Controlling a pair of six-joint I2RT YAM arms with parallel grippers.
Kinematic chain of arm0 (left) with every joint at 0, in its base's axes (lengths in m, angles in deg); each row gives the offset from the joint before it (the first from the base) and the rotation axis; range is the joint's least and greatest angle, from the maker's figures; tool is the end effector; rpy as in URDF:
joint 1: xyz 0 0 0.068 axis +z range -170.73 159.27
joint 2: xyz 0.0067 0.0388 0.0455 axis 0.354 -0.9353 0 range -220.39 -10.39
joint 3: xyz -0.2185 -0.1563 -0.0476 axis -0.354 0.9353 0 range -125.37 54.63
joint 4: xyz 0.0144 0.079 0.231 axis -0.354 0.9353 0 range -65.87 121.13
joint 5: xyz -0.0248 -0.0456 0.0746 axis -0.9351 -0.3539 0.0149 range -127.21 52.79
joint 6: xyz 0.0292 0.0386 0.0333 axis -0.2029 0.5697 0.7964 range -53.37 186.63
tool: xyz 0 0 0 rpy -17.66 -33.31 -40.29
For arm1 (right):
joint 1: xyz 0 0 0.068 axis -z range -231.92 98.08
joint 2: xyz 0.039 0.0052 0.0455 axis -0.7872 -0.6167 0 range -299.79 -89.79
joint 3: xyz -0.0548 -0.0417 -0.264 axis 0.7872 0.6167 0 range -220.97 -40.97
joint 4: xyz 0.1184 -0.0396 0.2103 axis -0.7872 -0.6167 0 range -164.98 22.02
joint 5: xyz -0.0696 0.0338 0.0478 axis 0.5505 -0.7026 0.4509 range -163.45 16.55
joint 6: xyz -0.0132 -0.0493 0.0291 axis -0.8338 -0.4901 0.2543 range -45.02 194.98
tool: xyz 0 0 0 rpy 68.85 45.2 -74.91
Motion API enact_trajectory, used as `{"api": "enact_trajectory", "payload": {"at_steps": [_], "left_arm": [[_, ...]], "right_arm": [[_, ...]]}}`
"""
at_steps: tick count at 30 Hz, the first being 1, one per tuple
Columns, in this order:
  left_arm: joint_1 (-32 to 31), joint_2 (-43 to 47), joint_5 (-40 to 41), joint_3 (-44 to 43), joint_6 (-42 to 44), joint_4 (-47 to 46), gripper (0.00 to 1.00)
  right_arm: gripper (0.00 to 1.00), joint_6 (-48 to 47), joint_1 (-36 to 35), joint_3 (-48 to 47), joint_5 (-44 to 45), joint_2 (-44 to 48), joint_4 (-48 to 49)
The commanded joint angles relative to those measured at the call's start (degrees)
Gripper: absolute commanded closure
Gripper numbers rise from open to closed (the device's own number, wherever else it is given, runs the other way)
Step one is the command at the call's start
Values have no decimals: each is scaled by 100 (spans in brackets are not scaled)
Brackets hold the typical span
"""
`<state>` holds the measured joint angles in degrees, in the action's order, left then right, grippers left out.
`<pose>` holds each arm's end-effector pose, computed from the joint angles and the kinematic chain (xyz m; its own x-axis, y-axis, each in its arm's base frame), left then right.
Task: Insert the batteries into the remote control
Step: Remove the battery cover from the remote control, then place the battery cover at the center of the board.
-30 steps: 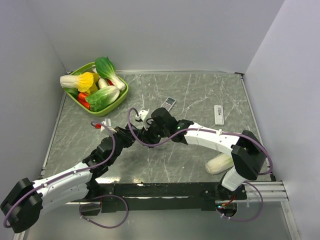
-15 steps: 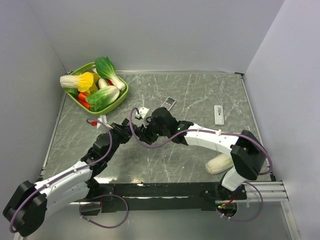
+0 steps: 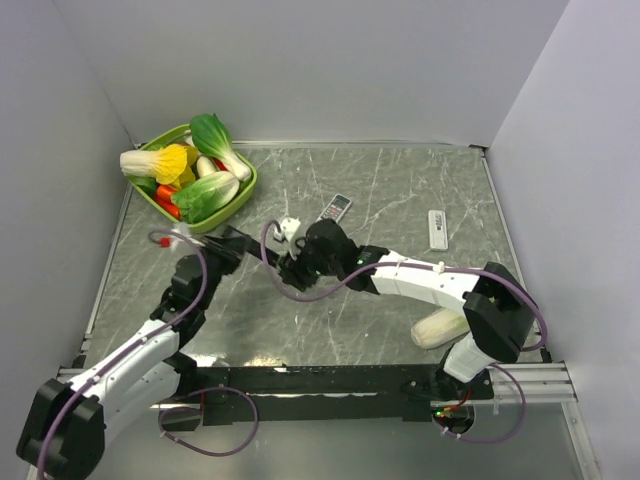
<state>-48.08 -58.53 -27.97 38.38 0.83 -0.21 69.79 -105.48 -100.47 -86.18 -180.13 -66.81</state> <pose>0.1659 -0.0781 0.2259 -0.3325 -0.8416 -0.4256 0.0214 0.4444 -0.8956 0.1990 0.2851 0.2556 -0.2115 -0.4350 -0.8752 -0.9213 0.3877 0.0299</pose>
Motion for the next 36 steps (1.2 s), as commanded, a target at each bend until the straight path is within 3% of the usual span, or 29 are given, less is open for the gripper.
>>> {"api": "enact_trajectory", "payload": {"at_steps": [1, 9, 23, 29, 36], "left_arm": [[853, 270, 1635, -361, -11, -344, 99], [1118, 349, 1248, -352, -109, -440, 99], [1127, 964, -746, 34, 1015, 157, 99], [1127, 1114, -1362, 218, 1341, 44, 99], [1127, 1132, -1994, 526, 1421, -422, 99]], "right_arm": [[80, -70, -93, 457, -124, 333, -1901], [80, 70, -111, 475, -28, 509, -2059], [76, 1538, 293, 343, 1132, -317, -2499], [67, 1697, 302, 290, 1475, -686, -2236], [41, 1705, 285, 378, 1423, -836, -2191]]}}
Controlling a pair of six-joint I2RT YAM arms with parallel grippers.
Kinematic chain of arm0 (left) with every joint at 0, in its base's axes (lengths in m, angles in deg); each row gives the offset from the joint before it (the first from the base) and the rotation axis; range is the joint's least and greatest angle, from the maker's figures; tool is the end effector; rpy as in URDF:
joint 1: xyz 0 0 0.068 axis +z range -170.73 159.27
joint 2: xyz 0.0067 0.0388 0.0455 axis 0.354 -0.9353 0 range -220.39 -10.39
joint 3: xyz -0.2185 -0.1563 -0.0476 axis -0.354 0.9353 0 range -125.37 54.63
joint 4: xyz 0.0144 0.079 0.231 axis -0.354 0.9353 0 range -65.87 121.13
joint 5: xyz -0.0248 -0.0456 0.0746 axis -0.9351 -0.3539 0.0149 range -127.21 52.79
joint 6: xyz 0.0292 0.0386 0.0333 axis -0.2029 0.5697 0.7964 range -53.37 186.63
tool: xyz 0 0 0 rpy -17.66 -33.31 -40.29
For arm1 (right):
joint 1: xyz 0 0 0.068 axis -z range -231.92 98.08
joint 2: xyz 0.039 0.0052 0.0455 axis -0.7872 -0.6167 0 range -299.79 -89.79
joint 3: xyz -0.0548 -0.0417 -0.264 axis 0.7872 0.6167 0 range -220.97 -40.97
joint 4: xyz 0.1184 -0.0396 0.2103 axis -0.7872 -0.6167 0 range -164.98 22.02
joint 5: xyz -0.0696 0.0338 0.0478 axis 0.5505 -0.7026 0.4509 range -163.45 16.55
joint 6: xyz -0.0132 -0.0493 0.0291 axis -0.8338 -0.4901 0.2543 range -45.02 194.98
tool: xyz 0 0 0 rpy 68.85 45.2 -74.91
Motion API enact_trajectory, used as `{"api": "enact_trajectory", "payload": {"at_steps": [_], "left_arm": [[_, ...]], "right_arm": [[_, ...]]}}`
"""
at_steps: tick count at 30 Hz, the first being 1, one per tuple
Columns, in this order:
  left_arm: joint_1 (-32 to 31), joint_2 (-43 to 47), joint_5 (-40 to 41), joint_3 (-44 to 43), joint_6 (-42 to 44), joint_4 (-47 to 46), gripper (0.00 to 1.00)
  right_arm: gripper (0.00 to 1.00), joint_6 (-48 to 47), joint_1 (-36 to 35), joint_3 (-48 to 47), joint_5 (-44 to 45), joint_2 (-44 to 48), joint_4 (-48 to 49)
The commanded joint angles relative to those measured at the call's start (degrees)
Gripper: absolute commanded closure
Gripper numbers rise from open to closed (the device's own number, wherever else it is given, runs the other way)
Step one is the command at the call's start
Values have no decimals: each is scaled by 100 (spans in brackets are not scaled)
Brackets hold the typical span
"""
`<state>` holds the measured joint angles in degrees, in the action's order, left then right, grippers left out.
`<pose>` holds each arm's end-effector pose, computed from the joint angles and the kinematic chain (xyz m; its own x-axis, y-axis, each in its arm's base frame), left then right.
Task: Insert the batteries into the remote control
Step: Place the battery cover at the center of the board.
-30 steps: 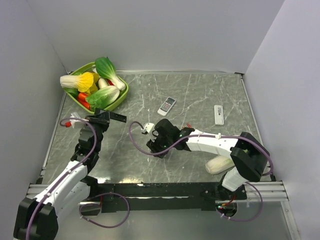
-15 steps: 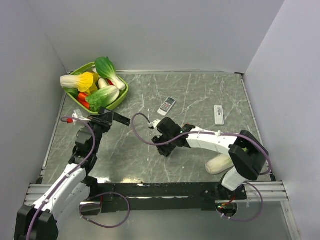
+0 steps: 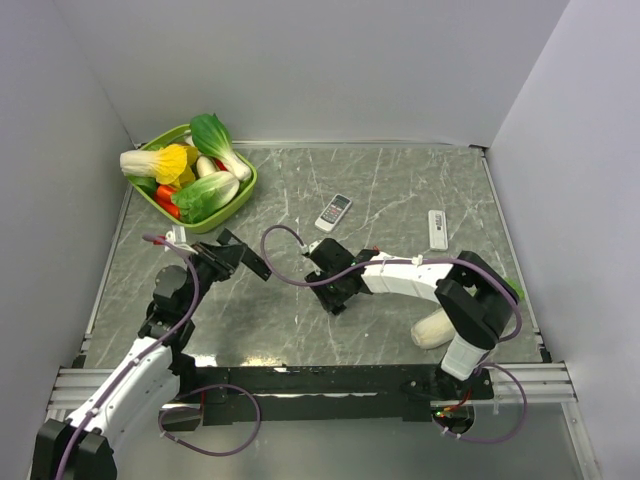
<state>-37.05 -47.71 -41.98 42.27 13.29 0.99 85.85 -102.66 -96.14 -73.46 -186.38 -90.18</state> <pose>0.1501 -0.0476 0.2285 -0.3068 -0.7432 -0.5946 0.1903 0.5642 -0.8034 0.1975 0.2415 0.1663 -0.7028 -0.5618 -0.4364 -0.6535 0.7523 0.0838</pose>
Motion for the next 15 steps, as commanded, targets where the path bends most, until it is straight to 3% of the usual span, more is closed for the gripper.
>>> {"api": "enact_trajectory", "payload": {"at_steps": [1, 5, 12, 15], "left_arm": [[23, 32, -664, 216, 166, -604, 99], [23, -56, -893, 330, 157, -833, 99], [23, -240, -1113, 155, 491, -648, 98], [23, -319, -1201, 216, 465, -902, 98]], "right_arm": [[38, 99, -6, -46, 151, -193, 128], [22, 82, -6, -81, 142, -35, -13], [10, 107, 64, -318, 291, 921, -425], [2, 353, 441, -336, 230, 1423, -584]]}}
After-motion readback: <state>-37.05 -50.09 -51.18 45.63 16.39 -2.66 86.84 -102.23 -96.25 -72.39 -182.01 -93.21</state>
